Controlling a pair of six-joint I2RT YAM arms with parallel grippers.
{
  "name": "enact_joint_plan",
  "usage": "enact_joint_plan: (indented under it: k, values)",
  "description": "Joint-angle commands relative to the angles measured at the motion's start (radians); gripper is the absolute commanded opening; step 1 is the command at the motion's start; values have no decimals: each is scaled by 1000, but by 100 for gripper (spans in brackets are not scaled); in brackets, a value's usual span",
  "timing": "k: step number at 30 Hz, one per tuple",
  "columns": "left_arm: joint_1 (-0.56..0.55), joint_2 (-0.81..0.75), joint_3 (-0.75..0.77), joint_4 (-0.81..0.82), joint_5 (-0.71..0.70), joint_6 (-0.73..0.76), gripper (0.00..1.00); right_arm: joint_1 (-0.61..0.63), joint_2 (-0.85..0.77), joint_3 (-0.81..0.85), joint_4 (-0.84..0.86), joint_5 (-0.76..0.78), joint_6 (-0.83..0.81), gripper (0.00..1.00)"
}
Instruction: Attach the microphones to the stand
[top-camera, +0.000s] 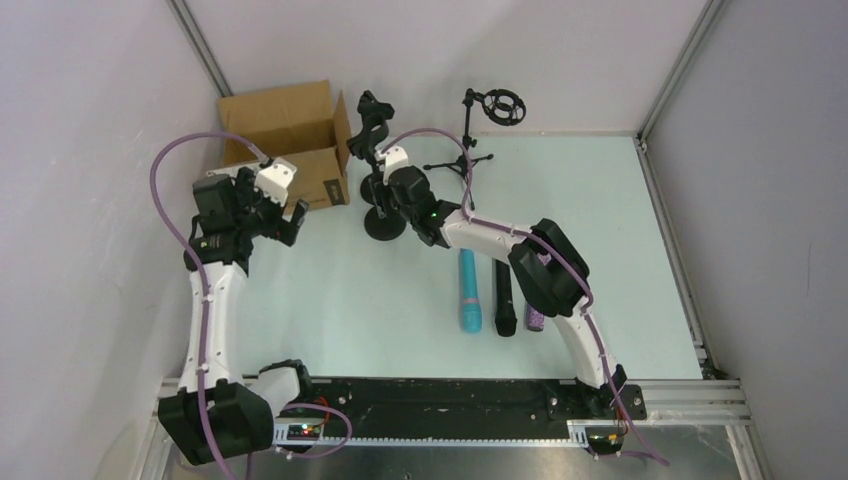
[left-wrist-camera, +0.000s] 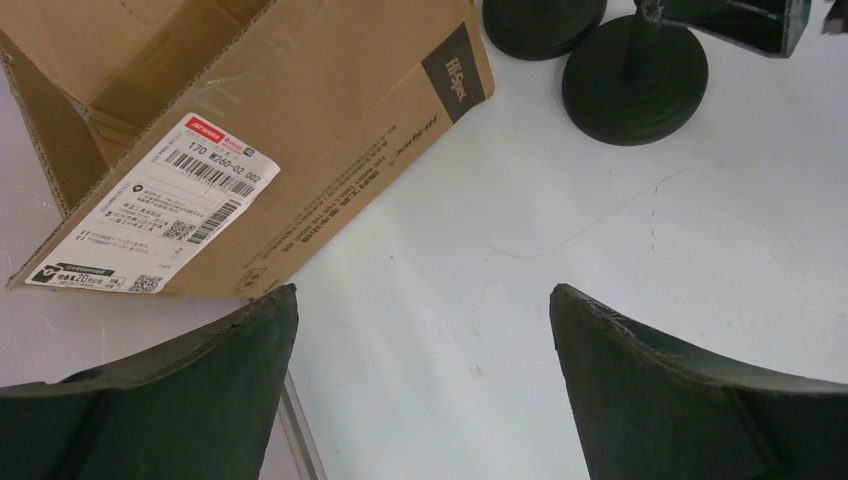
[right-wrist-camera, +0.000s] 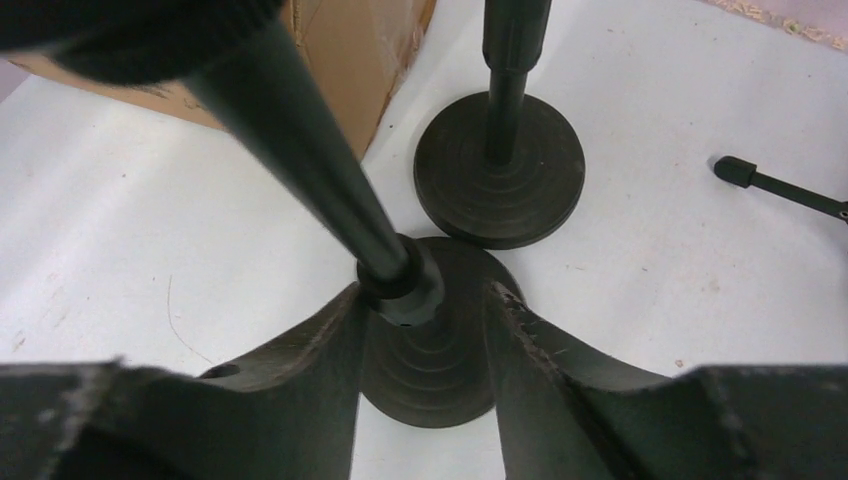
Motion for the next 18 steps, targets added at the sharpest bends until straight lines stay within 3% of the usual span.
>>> enact_joint_plan:
  k: [1,7,13,18]
  values:
    - [4,-43,47,5,50,-62,100,11,16,57,61,35,-19,42]
    - [6,-76,42,1,102,-84,100,40,5,37,109,109,-45,20]
    - [6,-84,41,1,109,-97,100,85,-83,-108,166,238,-24,3]
    - [7,-115,36,-2,115,-101,100,157,-172,-242,168,414,38,0]
